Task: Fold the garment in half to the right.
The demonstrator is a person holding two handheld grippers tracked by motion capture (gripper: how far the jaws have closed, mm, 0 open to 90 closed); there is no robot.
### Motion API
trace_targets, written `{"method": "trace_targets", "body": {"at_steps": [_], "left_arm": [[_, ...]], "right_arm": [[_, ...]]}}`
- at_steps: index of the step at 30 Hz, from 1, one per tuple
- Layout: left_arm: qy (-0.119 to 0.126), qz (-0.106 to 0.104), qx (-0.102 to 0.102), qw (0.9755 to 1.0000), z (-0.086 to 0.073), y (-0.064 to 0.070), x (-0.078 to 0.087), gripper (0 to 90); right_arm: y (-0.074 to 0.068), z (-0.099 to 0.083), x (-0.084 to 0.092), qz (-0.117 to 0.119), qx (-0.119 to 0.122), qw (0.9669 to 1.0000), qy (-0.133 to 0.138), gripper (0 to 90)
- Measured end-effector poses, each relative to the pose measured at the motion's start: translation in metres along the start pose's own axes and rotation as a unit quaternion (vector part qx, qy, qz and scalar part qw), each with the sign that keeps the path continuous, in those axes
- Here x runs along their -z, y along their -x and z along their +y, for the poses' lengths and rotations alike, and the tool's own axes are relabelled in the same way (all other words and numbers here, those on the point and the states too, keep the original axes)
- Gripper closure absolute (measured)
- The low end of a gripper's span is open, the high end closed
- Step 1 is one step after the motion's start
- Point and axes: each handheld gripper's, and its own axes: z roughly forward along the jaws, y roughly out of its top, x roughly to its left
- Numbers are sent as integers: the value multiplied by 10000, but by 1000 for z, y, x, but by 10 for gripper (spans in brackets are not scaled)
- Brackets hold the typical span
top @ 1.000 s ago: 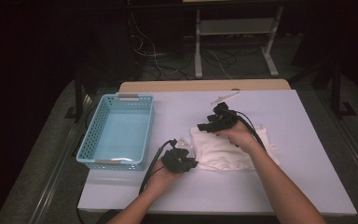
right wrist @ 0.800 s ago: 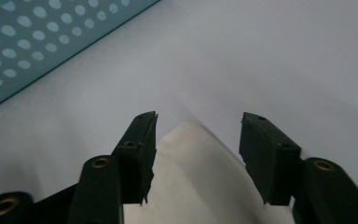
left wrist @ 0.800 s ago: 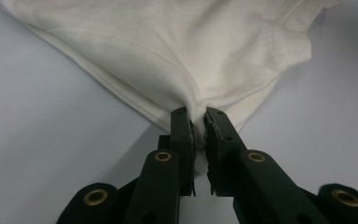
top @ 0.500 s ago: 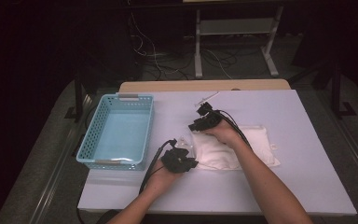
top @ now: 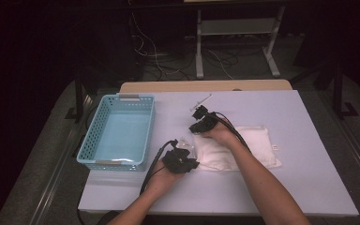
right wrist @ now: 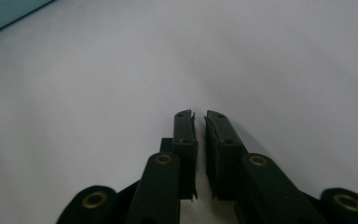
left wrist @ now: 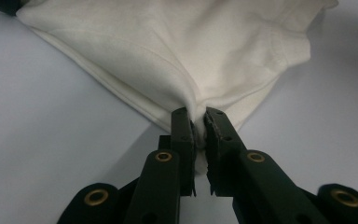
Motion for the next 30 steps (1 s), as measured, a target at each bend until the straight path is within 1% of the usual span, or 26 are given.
{"method": "trace_targets", "body": {"at_steps": [2,6,10,12,17,22,26,30], "left_arm": [[-8,-35,4,10000,0,-1,1,820],[64,-88,57,9999,1,-1,5,826],[160,-89,92,9998,2,-3,12,827],[189,-65,113,9997,2,-4,15,827],[367,-22,282,9989,3,-9,27,827],[596,39,468,9971,5,-12,43,827],[770,23,513,9957,9,-13,56,827],[863,29,477,9951,10,-15,69,828]], "right_arm": [[0,1,0,10,45,10000,-3,842],[2,0,0,78,-10,10000,48,851],[4,1,1,102,-72,9998,152,855],[5,3,3,117,-71,9996,249,855],[3,14,12,130,-45,9990,433,855],[0,28,22,156,38,9980,608,855],[-3,37,26,232,39,9967,778,856],[-6,45,28,359,48,9953,897,856]]}}
